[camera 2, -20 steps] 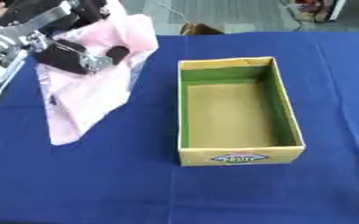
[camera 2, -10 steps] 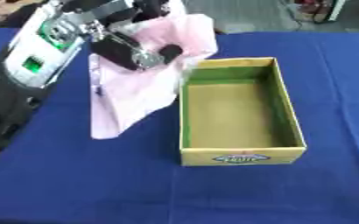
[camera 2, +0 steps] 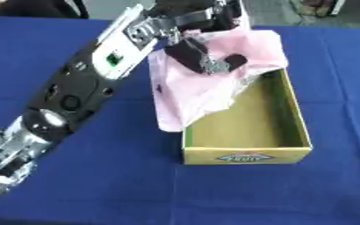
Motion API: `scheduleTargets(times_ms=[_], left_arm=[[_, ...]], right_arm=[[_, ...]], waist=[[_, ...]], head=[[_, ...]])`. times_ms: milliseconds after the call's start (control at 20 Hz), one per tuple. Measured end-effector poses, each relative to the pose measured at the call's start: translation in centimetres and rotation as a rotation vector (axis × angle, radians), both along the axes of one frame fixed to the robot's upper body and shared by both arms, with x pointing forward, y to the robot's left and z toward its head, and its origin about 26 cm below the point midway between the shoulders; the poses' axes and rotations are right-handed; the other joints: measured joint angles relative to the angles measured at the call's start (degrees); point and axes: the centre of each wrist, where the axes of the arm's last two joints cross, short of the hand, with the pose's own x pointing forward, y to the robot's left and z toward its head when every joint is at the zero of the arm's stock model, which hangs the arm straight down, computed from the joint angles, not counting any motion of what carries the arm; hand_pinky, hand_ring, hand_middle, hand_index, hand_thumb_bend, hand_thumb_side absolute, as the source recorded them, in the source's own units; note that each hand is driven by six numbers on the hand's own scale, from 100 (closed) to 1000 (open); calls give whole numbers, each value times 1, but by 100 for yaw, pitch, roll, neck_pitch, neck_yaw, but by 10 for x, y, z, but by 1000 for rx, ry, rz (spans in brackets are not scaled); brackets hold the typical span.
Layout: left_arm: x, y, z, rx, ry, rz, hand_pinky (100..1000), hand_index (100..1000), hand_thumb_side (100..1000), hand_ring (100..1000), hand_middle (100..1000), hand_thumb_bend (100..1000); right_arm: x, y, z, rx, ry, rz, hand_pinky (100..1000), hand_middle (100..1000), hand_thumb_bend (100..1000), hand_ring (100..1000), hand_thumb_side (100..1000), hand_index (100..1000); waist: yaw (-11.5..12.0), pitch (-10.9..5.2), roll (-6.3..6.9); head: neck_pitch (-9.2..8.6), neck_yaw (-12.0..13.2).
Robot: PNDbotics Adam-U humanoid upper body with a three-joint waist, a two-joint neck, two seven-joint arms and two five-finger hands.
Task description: Pick up objects on the table and place them in the box.
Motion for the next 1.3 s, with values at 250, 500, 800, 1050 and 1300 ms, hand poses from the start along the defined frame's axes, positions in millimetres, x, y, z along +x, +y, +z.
scheduleTargets(times_ms=[250, 500, 800, 1050, 1300], left_arm=[[11, -8, -10, -4, -4, 0, 100, 100, 230, 100, 100, 202], [15, -14, -12, -10, -24, -7, 100, 100, 245, 100, 100, 221], [18, -23, -15, -27, -40, -24, 100, 160, 419, 100, 100, 306], [19, -26, -21, 43, -90, -30, 451, 752, 643, 588, 740, 322], [23, -21, -36, 185, -110, -13, 696, 842, 703, 800, 863, 263]], right_arm=[[2, 2, 2, 2, -4, 9, 480, 801, 592, 599, 722, 931], [4, 5, 2, 7, -9, 18, 481, 801, 592, 599, 722, 931], [6, 8, 4, 10, -16, 31, 481, 801, 592, 599, 724, 931], [6, 9, 5, 15, -20, 33, 481, 801, 592, 599, 725, 931], [6, 9, 4, 16, -20, 33, 481, 801, 592, 599, 724, 930]], waist=[[-51, 27, -10], [-91, 59, -18], [-147, 91, -21], [-162, 98, -22], [-159, 122, -22]], head=[[0, 32], [0, 52], [0, 72], [0, 73], [0, 72]])
